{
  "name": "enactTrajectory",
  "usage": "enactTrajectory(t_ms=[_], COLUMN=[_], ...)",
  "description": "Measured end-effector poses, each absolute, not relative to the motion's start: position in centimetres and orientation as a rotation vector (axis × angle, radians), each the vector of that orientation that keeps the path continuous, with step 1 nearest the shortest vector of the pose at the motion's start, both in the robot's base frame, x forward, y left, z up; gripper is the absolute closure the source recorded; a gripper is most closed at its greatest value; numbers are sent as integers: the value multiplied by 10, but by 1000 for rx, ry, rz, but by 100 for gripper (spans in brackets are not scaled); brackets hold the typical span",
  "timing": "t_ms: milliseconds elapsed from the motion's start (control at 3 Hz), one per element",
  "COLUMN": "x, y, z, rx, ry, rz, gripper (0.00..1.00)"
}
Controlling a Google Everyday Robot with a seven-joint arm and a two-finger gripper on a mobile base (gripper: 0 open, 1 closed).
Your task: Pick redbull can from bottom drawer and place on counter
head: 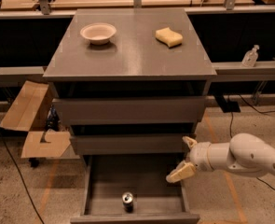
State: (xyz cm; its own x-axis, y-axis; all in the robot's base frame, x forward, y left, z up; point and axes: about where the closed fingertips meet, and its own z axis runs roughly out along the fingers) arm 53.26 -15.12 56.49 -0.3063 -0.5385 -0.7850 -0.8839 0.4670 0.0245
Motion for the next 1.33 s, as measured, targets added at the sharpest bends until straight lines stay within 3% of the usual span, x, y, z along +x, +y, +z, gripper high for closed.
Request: enactTrajectory(t_ms=[667, 1333], x=[535, 540], y=[-142, -137], z=[484, 465], rx=[-1168, -1068], ry=[2049, 2124], rz=[571, 666], gripper=[0, 0])
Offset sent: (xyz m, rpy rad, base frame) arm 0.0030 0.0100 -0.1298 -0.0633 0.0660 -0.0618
